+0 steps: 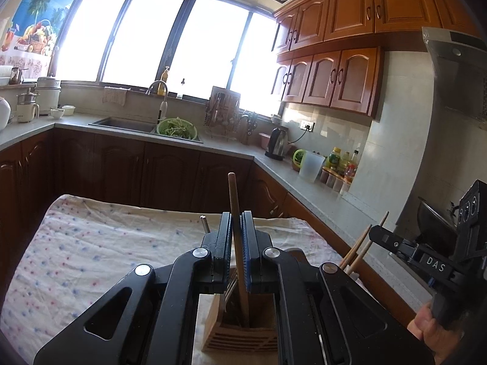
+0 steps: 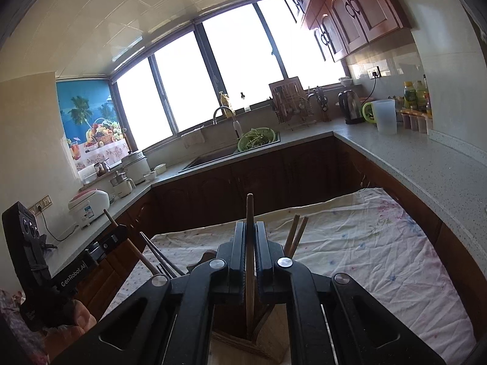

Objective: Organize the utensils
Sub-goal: 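Carry both wooden chopsticks over the holder and lower them in, then open both tools to release the chopsticks into the holder, then lower the left tool to a metal chopstick while the right tool reaches another metal chopstick, then close the left tool on a metal chopstick while the right tool closes on the other, then lift both metal chopsticks and carry them above the wooden holder, then lower both metal chopsticks down into the wooden holder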

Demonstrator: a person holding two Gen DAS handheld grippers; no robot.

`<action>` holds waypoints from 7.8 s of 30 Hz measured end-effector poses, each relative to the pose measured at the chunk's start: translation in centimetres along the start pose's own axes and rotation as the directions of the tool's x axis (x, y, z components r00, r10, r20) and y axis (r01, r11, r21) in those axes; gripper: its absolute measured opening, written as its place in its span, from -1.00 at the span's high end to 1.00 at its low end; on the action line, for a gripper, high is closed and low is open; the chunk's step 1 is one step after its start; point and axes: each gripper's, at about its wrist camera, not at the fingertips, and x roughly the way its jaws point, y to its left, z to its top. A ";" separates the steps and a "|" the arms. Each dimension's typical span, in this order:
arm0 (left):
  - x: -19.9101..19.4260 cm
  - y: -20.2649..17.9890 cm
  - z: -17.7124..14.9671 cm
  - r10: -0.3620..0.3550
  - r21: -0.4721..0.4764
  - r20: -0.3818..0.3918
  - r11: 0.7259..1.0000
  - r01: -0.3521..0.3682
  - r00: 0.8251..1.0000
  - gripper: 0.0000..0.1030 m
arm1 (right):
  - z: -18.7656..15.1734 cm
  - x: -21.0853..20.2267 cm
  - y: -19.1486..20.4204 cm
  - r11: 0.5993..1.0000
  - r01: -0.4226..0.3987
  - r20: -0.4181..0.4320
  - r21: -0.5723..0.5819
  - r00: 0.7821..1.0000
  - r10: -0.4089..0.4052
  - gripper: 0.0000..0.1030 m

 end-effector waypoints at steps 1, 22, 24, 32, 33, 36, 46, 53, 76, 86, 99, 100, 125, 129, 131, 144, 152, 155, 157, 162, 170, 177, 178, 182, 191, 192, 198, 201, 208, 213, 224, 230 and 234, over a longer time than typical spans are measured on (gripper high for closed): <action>0.1 -0.1 -0.3 -0.002 0.003 -0.009 1.000 0.002 1.000 0.89 | -0.2 0.2 -0.1 1.000 0.000 -0.010 0.004 1.000 0.000 0.90; 0.6 -0.9 -0.7 -0.003 0.030 -0.079 1.000 0.005 0.997 0.88 | -0.5 0.2 -0.9 0.999 -0.005 -0.044 0.038 0.999 0.006 0.79; 0.4 -1.0 -0.7 -0.003 0.031 -0.081 1.000 0.005 0.997 0.88 | -0.5 0.1 -0.8 0.999 -0.005 -0.042 0.037 0.999 0.007 0.79; -1.3 -0.9 -1.0 0.008 0.023 -0.066 1.000 -0.007 0.998 0.18 | -0.5 -1.6 -0.9 0.999 -0.012 -0.013 0.048 1.000 0.012 0.34; -1.6 -0.8 -1.1 0.008 0.021 -0.067 1.000 -0.007 0.998 0.16 | -0.4 -2.0 -0.9 0.999 -0.013 -0.006 0.052 1.000 0.014 0.27; -2.5 -0.5 -1.5 0.016 0.013 -0.078 1.000 -0.015 0.997 -0.09 | -0.4 -3.4 -1.1 0.998 -0.024 0.015 0.058 1.000 0.024 -0.28; -6.9 1.6 -4.8 0.095 -0.026 -0.157 0.995 -0.100 0.983 -0.55 | -3.5 -8.2 -2.2 0.997 -0.024 0.007 0.069 1.000 0.023 -0.77; -9.6 2.2 -8.2 0.115 -0.039 -0.253 0.991 -0.129 0.961 -0.59 | -7.2 -10.8 -2.2 1.000 0.013 -0.057 0.020 0.998 -0.012 -0.84; -11.8 0.0 -17.8 0.106 -0.019 -0.483 0.991 -0.131 0.869 -0.63 | -17.8 -14.6 -6.0 0.992 0.130 -0.235 -0.010 0.963 -0.128 -0.94; -9.7 -1.7 -18.7 0.106 0.031 -0.543 0.994 -0.106 0.833 -0.55 | -17.2 -12.6 -6.4 0.990 0.131 -0.280 -0.054 0.950 -0.141 -0.84; -5.1 -1.6 -20.0 0.101 0.039 -0.656 0.994 -0.100 0.748 0.36 | -16.8 -7.4 -8.3 0.987 0.147 -0.410 -0.059 0.898 -0.158 0.10; -4.9 -1.8 -20.0 0.111 0.055 -0.650 0.994 -0.099 0.752 0.37 | -16.8 -7.0 -8.5 0.987 0.147 -0.422 -0.060 0.893 -0.158 0.18; -1.0 -6.3 -20.4 0.119 0.230 -0.656 0.972 0.046 0.746 0.79 | -17.7 -1.9 -7.5 0.979 0.136 -0.522 -0.149 0.830 -0.195 0.86; -1.1 -6.2 -20.3 0.104 0.224 -0.653 0.973 0.060 0.750 0.91 | -17.6 -2.2 -7.6 0.984 0.129 -0.523 -0.122 0.834 -0.174 0.91; -1.6 -5.9 -20.1 0.076 0.196 -0.655 0.978 0.072 0.752 0.94 | -17.4 -2.8 -7.3 0.986 0.123 -0.512 -0.115 0.843 -0.165 0.91; -9.7 -4.3 -13.3 -0.034 0.110 -0.486 0.989 0.100 0.873 0.94 | -11.1 -10.2 -2.6 0.996 0.058 -0.276 -0.073 0.958 -0.076 0.92; -14.7 -2.7 -8.6 -0.071 0.064 -0.340 0.993 0.098 0.938 0.94 | -7.7 -13.9 0.8 0.995 0.012 -0.136 -0.095 0.990 -0.025 0.92; -15.9 -2.2 -7.6 -0.072 0.057 -0.298 0.994 0.093 0.952 0.94 | -6.7 -14.6 1.9 0.994 0.003 -0.098 -0.113 0.995 -0.014 0.92; -16.4 -1.9 -7.2 -0.074 0.051 -0.274 0.995 0.091 0.959 0.94 | -6.3 -14.8 2.5 0.993 -0.003 -0.081 -0.119 0.997 -0.007 0.92; -17.1 -1.3 -6.5 -0.072 0.040 -0.240 0.996 0.084 0.968 0.94 | -5.7 -14.7 3.1 0.992 -0.013 -0.060 -0.123 0.998 0.005 0.92; -17.3 -0.8 -5.6 -0.063 0.035 -0.209 0.997 0.072 0.976 0.94 | -5.1 -14.0 3.4 0.993 -0.023 -0.046 -0.120 0.999 0.018 0.92; -16.9 -0.7 -4.0 -0.071 0.040 -0.170 0.996 0.079 0.983 0.94 | -4.4 -13.1 3.1 0.995 -0.024 -0.029 -0.099 0.999 0.021 0.92; -16.8 -0.7 -3.6 -0.070 0.043 -0.164 0.996 0.078 0.984 0.94 | -4.3 -13.0 3.1 0.995 -0.023 -0.023 -0.093 1.000 0.021 0.92; -16.0 -0.8 -1.9 -0.075 0.042 -0.128 0.996 0.081 0.989 0.94 | -3.6 -12.1 2.8 0.997 -0.022 -0.002 -0.070 1.000 0.022 0.92; -13.0 -1.6 2.9 -0.073 0.081 -0.024 0.994 0.075 0.997 0.94 | -0.5 -9.1 3.2 0.998 -0.026 0.069 -0.064 0.997 0.031 0.92; -12.6 -1.6 3.5 -0.072 0.085 -0.010 0.994 0.073 0.997 0.94 | 0.0 -8.8 3.3 0.998 -0.027 0.081 -0.064 0.996 0.032 0.92; -9.9 -1.8 6.6 -0.071 0.084 0.054 0.994 0.066 0.996 0.94 | 2.9 -6.4 3.5 0.998 -0.029 0.139 -0.056 0.990 0.036 0.92; -8.4 -1.5 7.8 -0.067 0.070 0.085 0.996 0.061 0.994 0.94 | 4.1 -5.1 3.5 0.998 -0.023 0.167 -0.055 0.985 0.032 0.92; -4.9 -0.7 8.1 -0.042 0.040 0.142 0.999 0.036 0.989 0.94 | 4.6 -2.1 3.1 0.999 -0.008 0.201 -0.050 0.979 0.018 0.92; -3.0 0.3 5.7 -0.013 0.012 0.144 1.000 0.012 0.989 0.94 | 2.7 -0.8 2.9 0.998 0.006 0.195 -0.063 0.981 0.006 0.92; -1.2 1.9 0.5 0.013 -0.042 0.067 0.999 -0.011 0.998 0.94 | -1.8 0.0 1.4 0.999 0.022 0.171 -0.040 0.985 -0.015 0.91; -0.6 2.1 -1.4 0.005 -0.047 0.001 0.999 -0.005 1.000 0.93 | -3.1 -0.1 1.0 0.999 0.031 0.143 -0.032 0.989 -0.026 0.91; -0.8 1.7 -1.6 0.013 -0.032 0.000 0.999 -0.013 1.000 0.92 | -3.0 -0.6 0.9 0.999 0.032 0.134 -0.035 0.991 -0.027 0.91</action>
